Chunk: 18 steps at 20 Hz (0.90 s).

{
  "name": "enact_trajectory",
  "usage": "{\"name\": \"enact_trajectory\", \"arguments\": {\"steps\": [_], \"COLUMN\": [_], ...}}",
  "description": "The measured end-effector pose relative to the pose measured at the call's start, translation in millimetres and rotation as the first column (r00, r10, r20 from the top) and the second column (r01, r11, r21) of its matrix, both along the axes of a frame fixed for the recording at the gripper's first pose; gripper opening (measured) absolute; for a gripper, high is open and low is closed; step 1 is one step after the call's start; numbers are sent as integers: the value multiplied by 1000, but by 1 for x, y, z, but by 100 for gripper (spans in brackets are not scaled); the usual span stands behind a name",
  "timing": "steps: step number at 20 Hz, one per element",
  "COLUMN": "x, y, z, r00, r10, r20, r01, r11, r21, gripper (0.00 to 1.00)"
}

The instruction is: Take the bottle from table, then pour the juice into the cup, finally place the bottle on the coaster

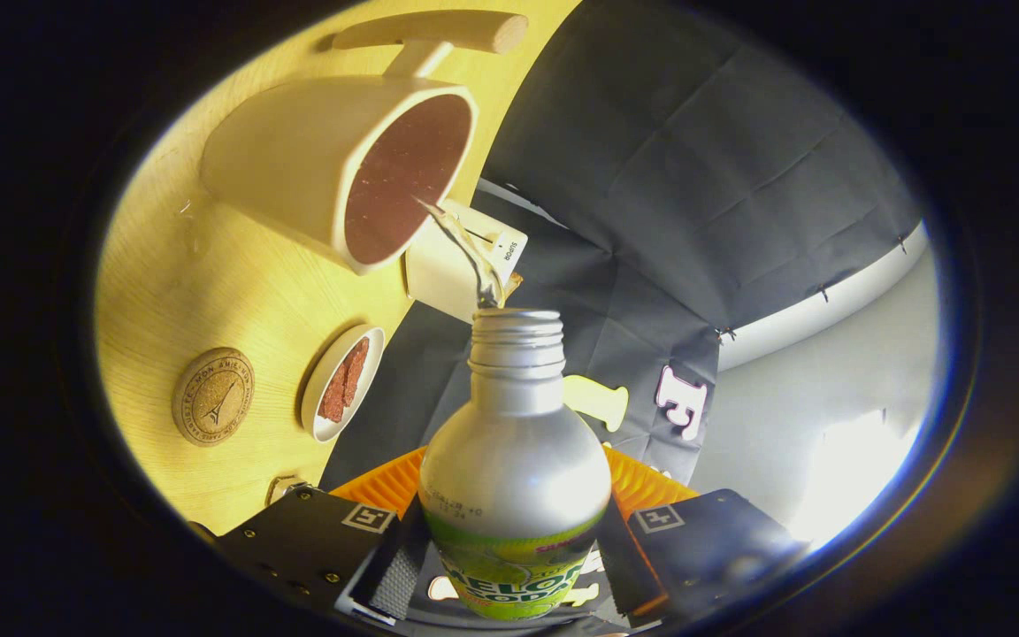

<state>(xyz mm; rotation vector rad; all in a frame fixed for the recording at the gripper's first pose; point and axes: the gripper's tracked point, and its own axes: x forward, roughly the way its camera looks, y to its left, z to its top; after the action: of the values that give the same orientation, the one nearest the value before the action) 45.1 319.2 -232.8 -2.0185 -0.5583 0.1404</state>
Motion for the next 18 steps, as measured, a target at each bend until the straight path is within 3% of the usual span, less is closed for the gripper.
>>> {"name": "enact_trajectory", "arguments": {"steps": [18], "x": [-9], "y": [14], "z": [-6], "r00": [999], "r10": [40], "r20": [28], "r01": [-35], "r11": [986], "r21": [-163], "gripper": [82]}}
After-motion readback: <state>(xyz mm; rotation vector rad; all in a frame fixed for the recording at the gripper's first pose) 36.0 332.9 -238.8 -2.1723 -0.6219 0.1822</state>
